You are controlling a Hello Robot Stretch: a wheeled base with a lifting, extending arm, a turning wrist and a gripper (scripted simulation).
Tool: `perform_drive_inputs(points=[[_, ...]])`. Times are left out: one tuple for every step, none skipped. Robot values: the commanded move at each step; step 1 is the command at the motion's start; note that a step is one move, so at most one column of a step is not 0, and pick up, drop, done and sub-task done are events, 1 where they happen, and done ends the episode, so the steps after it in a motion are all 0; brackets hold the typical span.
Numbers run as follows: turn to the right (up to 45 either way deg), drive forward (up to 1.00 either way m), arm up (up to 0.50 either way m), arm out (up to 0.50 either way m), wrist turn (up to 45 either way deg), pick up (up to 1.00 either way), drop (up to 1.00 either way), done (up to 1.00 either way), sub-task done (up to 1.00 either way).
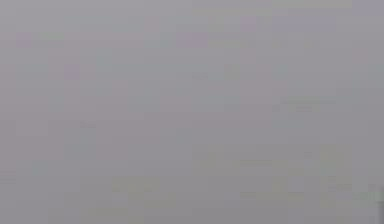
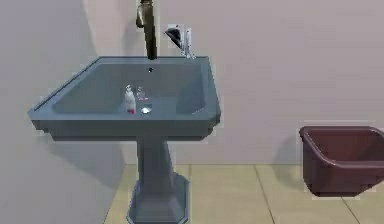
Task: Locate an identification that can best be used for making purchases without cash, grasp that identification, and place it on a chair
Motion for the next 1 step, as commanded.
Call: perform_drive_inputs(points=[[-45.0,0.0,0.0,0.0,0.0,0.0,0.0,0.0,0.0]])
